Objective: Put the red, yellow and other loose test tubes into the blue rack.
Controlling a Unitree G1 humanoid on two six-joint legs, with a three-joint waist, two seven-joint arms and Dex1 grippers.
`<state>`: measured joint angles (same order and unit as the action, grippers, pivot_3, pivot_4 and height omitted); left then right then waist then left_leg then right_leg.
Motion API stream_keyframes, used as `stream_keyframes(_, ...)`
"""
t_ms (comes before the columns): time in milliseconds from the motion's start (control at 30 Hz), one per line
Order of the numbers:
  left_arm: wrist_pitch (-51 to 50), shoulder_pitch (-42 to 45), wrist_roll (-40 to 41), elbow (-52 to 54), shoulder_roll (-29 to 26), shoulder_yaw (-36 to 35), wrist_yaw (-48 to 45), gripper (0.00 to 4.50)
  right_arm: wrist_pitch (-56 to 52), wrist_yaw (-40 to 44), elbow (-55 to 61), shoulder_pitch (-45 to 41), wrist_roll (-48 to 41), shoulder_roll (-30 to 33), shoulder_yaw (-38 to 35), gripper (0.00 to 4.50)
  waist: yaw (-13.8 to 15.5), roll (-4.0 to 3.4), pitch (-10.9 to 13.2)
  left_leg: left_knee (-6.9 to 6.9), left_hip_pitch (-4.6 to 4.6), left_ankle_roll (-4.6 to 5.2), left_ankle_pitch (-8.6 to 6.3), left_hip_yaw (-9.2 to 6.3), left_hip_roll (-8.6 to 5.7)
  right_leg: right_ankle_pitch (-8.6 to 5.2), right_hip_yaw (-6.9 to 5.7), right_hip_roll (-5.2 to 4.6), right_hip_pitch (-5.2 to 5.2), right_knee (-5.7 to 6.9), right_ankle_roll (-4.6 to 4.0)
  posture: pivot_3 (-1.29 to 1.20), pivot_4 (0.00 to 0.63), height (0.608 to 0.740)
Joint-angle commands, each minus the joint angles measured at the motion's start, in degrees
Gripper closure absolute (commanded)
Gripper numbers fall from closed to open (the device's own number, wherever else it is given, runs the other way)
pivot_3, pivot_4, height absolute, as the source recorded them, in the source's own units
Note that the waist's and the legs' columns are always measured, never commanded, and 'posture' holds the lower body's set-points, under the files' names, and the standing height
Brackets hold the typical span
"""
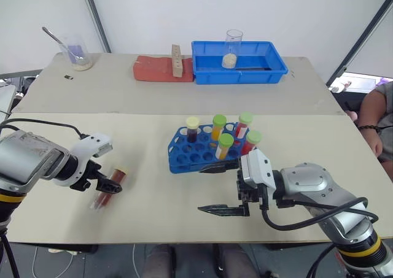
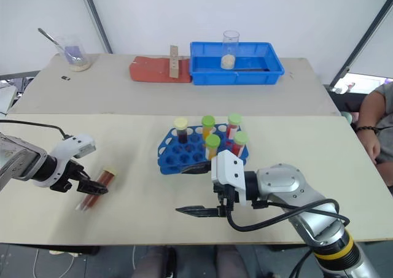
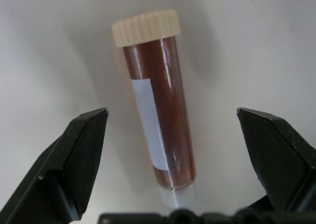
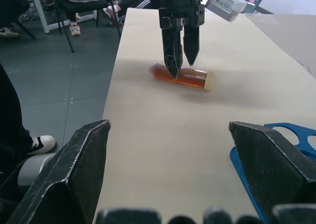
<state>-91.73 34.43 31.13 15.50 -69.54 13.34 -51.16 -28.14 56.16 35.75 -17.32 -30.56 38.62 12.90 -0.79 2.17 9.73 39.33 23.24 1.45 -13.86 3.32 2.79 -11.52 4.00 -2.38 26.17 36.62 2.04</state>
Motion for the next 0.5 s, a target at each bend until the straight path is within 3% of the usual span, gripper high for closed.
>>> stream_keyframes(33,-0.77,1.21,1.8,0.32,-0.85,0.18,2.84,0.0,0.0,-0.25,1.72,-0.78,-0.71,-0.65,-0.11,0.24,-0.02,0.0,0.0,0.0,-0.01,0.0,0.0,-0.01,0.0,-0.01,0.0,0.0,0.01,0.04,-0.03,0.0,0.15,0.729)
stream_keyframes(267,-0.77,1.31,5.51,-1.39,1.29,0.98,8.56,0.0,-0.82,-1.46,2.64,-0.22,-0.81,-1.07,-0.01,0.24,-0.01,0.01,0.0,0.01,-0.1,-0.05,0.03,-0.04,0.0,-0.05,-0.01,0.01,0.0,0.2,-0.03,0.0,0.15,0.729)
stream_keyframes(367,-0.77,1.57,6.43,-2.8,3.48,0.8,11.64,0.77,-1.26,-1.98,3.05,0.04,-1.06,-1.02,-0.18,0.21,0.0,0.02,0.0,0.08,-0.09,-0.06,0.04,-0.05,-0.01,-0.05,-0.01,0.0,-0.01,0.22,-0.03,0.0,0.15,0.729)
stream_keyframes(500,-0.77,1.06,7.44,-3.21,4.56,0.87,14.3,2.69,-1.79,-2.43,3.58,0.29,-1.24,-1.14,-0.2,0.21,-0.06,0.04,-0.01,0.16,-0.06,-0.06,0.04,-0.07,-0.01,-0.04,-0.01,0.01,-0.01,0.25,-0.03,0.0,0.15,0.729)
